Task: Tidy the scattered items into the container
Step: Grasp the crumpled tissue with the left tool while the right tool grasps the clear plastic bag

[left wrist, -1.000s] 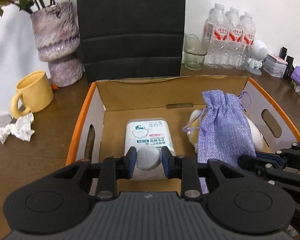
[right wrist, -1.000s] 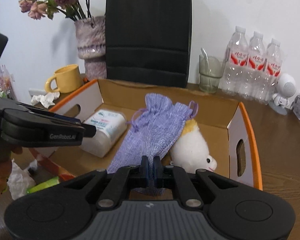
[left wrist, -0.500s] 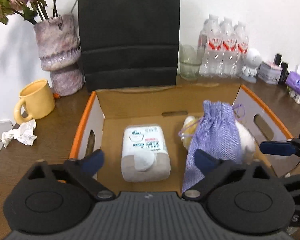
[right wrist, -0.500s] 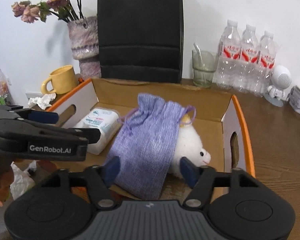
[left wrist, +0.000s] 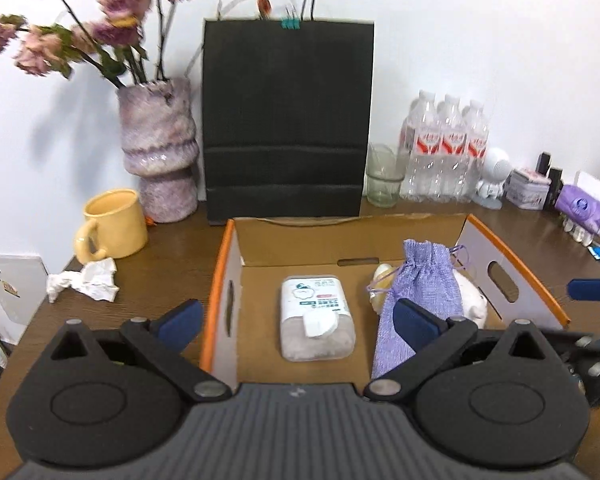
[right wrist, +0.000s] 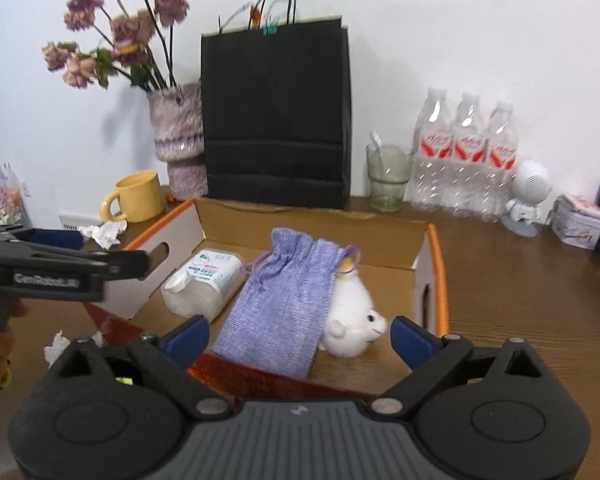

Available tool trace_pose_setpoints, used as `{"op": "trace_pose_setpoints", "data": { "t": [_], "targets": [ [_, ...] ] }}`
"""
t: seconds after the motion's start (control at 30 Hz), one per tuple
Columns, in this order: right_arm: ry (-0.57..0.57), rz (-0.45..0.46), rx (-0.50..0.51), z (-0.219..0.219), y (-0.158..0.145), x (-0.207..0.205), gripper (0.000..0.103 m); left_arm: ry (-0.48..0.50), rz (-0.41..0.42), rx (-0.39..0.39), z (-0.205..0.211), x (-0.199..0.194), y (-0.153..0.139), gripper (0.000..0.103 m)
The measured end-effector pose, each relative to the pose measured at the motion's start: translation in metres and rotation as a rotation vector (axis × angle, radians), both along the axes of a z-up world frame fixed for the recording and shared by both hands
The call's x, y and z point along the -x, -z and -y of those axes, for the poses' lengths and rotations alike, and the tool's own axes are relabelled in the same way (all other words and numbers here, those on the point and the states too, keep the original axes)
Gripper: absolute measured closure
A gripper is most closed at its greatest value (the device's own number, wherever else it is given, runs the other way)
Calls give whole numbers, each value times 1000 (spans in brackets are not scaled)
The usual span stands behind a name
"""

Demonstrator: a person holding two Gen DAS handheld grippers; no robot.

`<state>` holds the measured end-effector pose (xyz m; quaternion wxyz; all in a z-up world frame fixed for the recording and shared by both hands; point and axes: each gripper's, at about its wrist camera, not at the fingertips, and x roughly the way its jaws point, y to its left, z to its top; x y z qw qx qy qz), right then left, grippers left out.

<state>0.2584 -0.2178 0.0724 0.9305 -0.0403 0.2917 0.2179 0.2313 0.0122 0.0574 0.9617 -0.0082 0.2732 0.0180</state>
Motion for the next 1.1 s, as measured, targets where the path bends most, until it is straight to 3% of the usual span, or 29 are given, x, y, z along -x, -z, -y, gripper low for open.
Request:
{"op": "trace_pose_setpoints", "data": {
  "t": [0.3,0.57,0.8,1.1],
  "targets": [
    [14,112,-52,45,-7,73,2,-14,73,35,-25,76,7,0],
    [42,81,-51,59,26,117,2,-55,67,33,-39,123,32,0],
    [89,37,-37,61,54,130,2,-79,35,53,-37,146,55,0],
    [142,27,5,66,69,128,2,-102,-5,81,-36,145,71,0]
  ]
}}
